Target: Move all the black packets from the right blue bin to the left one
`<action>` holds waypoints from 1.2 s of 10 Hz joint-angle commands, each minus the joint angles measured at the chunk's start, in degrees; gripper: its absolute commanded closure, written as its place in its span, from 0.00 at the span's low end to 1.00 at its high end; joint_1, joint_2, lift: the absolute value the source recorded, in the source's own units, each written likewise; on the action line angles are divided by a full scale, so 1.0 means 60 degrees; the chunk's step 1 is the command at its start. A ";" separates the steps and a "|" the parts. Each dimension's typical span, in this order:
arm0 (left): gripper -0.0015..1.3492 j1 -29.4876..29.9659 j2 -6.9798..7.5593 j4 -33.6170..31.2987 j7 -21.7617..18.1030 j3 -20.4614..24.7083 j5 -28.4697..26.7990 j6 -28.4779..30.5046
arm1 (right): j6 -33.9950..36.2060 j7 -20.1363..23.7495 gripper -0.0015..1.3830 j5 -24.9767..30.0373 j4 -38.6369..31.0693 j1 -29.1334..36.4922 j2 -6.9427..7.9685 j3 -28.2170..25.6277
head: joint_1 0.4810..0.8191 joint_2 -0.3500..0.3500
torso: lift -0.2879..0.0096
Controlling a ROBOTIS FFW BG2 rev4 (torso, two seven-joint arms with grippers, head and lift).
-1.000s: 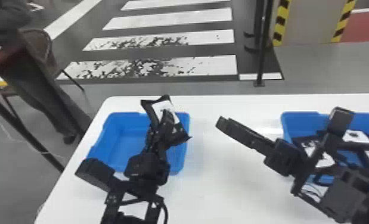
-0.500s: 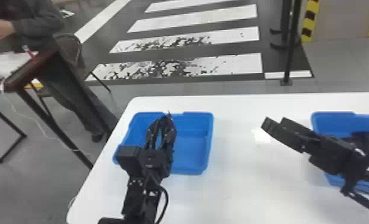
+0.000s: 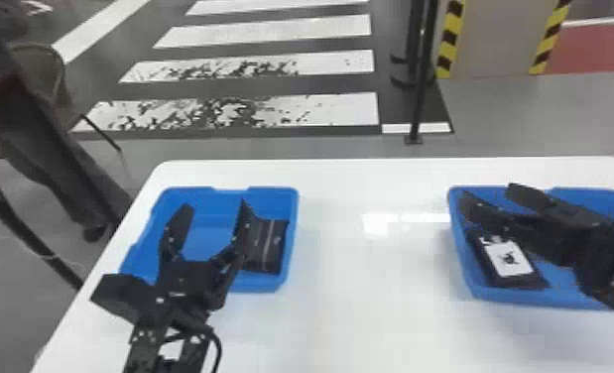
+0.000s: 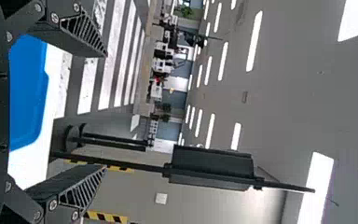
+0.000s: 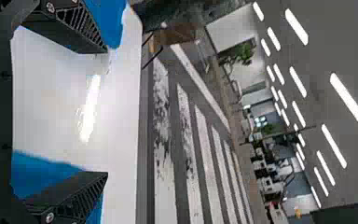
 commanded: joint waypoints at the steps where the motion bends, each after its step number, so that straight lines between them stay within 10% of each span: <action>1: 0.11 0.0357 0.0007 -0.0394 -0.0077 -0.0171 0.0151 0.0050 | 0.1463 -0.0331 0.07 0.0624 -0.0418 0.0004 0.0036 -0.0310 | 0.63 0.62 | 0.50; 6: 0.11 0.0451 0.0007 -0.0394 -0.0296 -0.0342 0.0284 0.0191 | 0.5377 -0.1898 0.08 0.2529 -0.0816 -0.0816 0.0300 0.0300 | 0.63 0.47 | 0.50; 12: 0.11 0.0474 0.0007 -0.0394 -0.0311 -0.0342 0.0284 0.0121 | 0.5213 -0.2147 0.09 0.2338 0.1903 -0.2081 0.0300 0.1004 | 0.63 0.46 | 0.50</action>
